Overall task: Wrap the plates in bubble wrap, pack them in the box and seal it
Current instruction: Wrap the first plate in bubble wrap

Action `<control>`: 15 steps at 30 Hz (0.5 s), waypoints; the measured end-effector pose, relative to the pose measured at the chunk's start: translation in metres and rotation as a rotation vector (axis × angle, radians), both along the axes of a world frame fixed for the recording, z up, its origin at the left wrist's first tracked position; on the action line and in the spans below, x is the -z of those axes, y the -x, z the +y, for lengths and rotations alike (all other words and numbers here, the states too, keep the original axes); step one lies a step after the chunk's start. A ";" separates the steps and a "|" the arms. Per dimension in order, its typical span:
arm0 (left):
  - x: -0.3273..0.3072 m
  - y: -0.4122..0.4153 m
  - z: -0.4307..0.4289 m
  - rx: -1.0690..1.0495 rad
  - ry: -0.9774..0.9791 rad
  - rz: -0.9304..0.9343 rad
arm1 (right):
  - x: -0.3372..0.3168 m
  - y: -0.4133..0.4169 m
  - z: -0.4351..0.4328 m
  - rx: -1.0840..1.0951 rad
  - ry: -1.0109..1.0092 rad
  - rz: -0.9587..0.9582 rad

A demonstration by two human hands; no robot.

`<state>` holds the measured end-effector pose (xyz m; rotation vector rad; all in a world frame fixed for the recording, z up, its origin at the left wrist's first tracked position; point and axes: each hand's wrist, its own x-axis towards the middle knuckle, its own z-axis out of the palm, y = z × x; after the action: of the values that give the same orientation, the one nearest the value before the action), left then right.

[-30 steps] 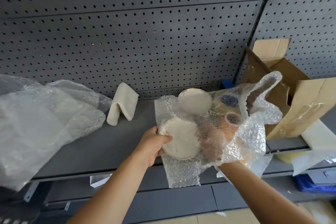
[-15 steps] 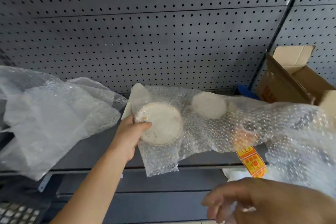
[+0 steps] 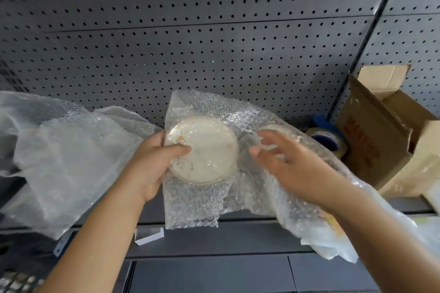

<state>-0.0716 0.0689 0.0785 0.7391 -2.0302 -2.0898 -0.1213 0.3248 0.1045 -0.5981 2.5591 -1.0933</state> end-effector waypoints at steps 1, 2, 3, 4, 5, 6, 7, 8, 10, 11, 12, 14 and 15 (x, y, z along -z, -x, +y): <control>-0.005 -0.001 0.001 0.004 -0.002 0.006 | 0.006 0.002 -0.004 -0.024 -0.043 -0.086; -0.010 -0.002 0.001 0.008 -0.013 0.006 | 0.010 0.002 -0.008 -0.038 -0.058 -0.130; -0.016 -0.003 0.002 0.016 -0.039 -0.005 | 0.014 0.002 -0.011 -0.040 -0.028 -0.153; -0.021 -0.003 0.001 0.032 -0.074 -0.021 | 0.017 0.003 -0.013 -0.023 0.027 -0.185; -0.025 -0.004 0.000 0.056 -0.106 -0.042 | 0.020 0.003 -0.014 0.010 0.110 -0.252; -0.028 -0.004 -0.001 0.089 -0.131 -0.064 | 0.022 0.003 -0.016 0.040 0.209 -0.345; -0.030 -0.004 -0.003 0.117 -0.158 -0.083 | 0.024 0.003 -0.019 0.054 0.303 -0.445; -0.030 -0.004 -0.005 0.135 -0.187 -0.095 | 0.027 0.003 -0.021 0.049 0.379 -0.542; -0.029 -0.004 -0.006 0.141 -0.247 -0.102 | 0.034 0.003 -0.023 -0.013 0.526 -0.711; -0.029 -0.003 -0.005 0.144 -0.272 -0.089 | 0.036 0.003 -0.024 -0.045 0.610 -0.798; -0.029 -0.003 -0.005 0.154 -0.293 -0.070 | 0.037 0.002 -0.025 -0.062 0.701 -0.881; -0.027 0.000 -0.002 0.174 -0.335 -0.048 | 0.037 0.000 -0.025 -0.122 0.853 -1.032; -0.025 0.001 0.001 0.180 -0.373 -0.039 | 0.036 -0.001 -0.026 -0.178 0.930 -1.099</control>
<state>-0.0722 0.0696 0.1038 0.6695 -1.8039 -2.6188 -0.1202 0.2987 0.0682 -0.2410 0.9990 -1.8260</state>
